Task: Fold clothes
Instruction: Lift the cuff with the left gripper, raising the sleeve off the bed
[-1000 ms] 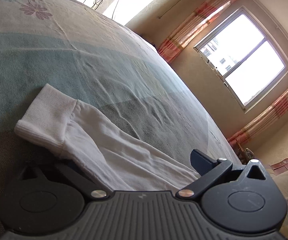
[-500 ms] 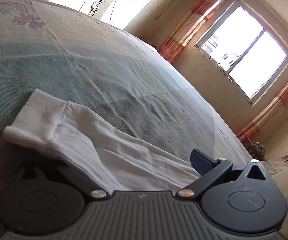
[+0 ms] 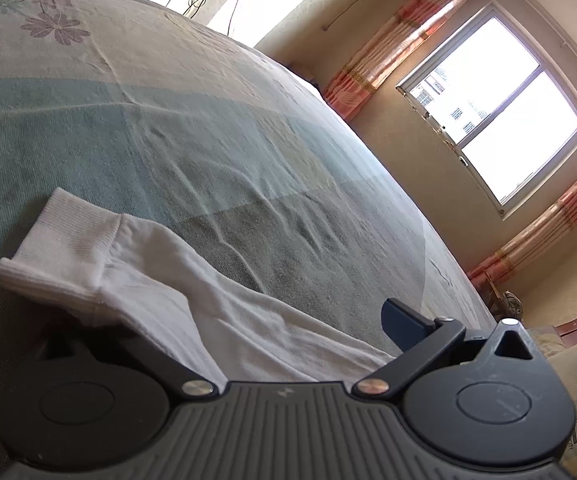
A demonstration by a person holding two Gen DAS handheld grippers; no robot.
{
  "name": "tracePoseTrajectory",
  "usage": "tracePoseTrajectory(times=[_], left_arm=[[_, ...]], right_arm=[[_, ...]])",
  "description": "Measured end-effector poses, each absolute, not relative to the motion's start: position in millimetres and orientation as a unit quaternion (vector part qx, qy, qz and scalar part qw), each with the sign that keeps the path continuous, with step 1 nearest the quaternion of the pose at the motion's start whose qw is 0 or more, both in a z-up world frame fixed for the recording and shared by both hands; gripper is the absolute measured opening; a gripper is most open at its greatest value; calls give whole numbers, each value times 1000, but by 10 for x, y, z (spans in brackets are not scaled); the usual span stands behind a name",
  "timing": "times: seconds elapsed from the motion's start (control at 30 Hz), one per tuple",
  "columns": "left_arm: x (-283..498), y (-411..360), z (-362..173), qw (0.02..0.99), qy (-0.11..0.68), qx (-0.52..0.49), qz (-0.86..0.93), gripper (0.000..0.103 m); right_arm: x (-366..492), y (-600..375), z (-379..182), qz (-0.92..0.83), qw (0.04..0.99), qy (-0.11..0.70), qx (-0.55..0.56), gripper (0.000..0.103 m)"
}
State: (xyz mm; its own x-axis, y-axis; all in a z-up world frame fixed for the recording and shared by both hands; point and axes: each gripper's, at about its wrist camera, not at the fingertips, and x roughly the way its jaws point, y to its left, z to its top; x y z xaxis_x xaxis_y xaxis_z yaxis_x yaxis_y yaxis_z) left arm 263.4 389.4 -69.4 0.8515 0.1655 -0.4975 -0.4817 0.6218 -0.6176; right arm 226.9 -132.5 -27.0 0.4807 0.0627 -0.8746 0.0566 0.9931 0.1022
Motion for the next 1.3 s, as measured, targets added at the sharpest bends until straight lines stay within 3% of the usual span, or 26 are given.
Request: tracePoseTrajectory(times=[0.3, 0.63, 1.3], left_arm=[[2764, 3725, -502, 891, 210, -366, 170, 102], [2745, 3526, -66, 903, 180, -359, 149, 102], [3091, 2498, 734, 942, 181, -263, 100, 102]], right_arm=[[2179, -789, 198, 124, 867, 483, 0, 103], [2134, -487, 185, 203, 841, 498, -55, 103], [2031, -1180, 71, 221, 827, 513, -54, 103]])
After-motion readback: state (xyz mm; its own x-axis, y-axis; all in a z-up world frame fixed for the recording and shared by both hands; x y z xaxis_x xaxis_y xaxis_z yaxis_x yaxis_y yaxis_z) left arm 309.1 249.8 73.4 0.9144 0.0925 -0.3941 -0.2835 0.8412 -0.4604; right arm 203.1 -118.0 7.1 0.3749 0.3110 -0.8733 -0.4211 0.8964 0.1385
